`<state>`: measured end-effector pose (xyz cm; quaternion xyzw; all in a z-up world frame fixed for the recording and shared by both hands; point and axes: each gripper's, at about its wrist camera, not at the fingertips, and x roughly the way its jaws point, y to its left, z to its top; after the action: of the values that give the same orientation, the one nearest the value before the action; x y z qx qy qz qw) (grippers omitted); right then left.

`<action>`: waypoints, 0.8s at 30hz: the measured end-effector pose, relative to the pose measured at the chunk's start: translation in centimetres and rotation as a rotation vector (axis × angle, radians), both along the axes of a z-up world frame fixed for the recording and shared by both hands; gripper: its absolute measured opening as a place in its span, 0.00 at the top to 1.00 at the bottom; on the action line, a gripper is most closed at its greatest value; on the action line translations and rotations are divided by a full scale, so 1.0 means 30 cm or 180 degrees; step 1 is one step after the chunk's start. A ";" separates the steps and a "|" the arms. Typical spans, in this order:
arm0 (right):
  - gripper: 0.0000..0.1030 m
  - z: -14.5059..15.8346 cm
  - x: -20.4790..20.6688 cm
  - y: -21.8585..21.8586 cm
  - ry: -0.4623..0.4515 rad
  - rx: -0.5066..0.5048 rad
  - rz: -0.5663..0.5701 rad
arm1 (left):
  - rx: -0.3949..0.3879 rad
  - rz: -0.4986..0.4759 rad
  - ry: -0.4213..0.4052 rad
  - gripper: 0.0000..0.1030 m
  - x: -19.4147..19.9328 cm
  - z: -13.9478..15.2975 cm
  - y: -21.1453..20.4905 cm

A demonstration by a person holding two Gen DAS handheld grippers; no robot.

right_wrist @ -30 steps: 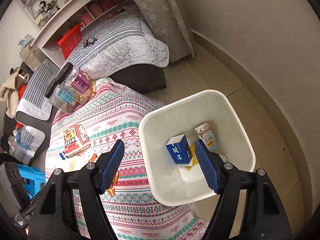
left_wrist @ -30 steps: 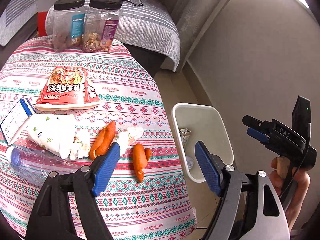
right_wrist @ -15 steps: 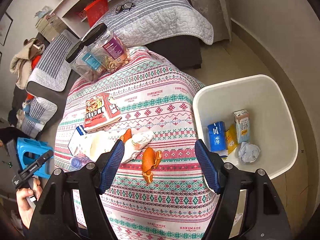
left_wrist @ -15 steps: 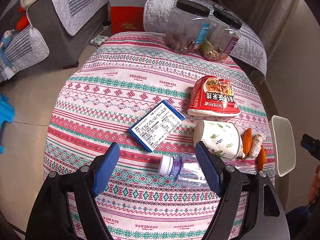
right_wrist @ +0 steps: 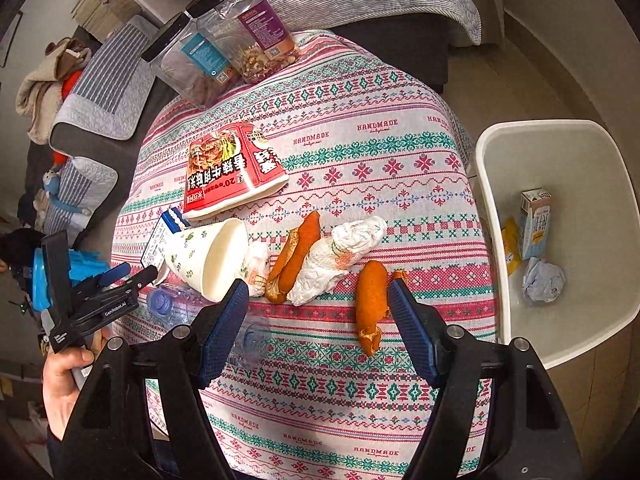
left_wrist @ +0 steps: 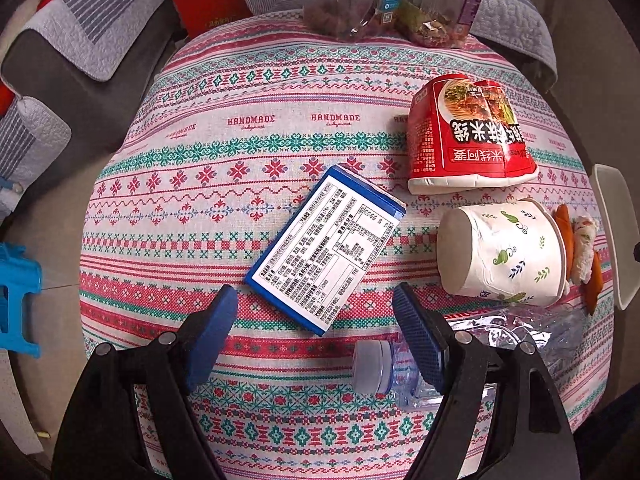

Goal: Collect trash
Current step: 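Grasp the white paper box lid with the left gripper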

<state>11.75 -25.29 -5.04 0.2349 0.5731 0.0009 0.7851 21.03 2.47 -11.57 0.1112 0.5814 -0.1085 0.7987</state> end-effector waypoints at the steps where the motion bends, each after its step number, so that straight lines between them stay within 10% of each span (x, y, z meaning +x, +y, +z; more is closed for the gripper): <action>1: 0.33 -0.007 0.003 -0.002 0.0020 0.0007 -0.0009 | 0.0016 -0.0019 0.0012 0.22 0.009 -0.009 -0.006; 9: 0.33 -0.069 0.029 0.008 0.0228 0.0059 0.0029 | 0.0037 -0.0057 0.0154 0.22 0.053 -0.095 -0.021; 15: 0.33 -0.121 0.055 0.016 0.0354 0.0164 0.0000 | -0.0215 0.0030 0.0156 0.83 0.050 -0.078 0.004; 24: 0.52 -0.165 0.105 0.037 0.0371 0.0106 -0.0028 | -0.0692 0.0249 0.0039 0.89 0.039 0.032 0.087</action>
<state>14.91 -24.17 -9.98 0.2501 0.6167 -0.0067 0.7464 22.21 5.07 -10.62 0.0006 0.5750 -0.1403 0.8060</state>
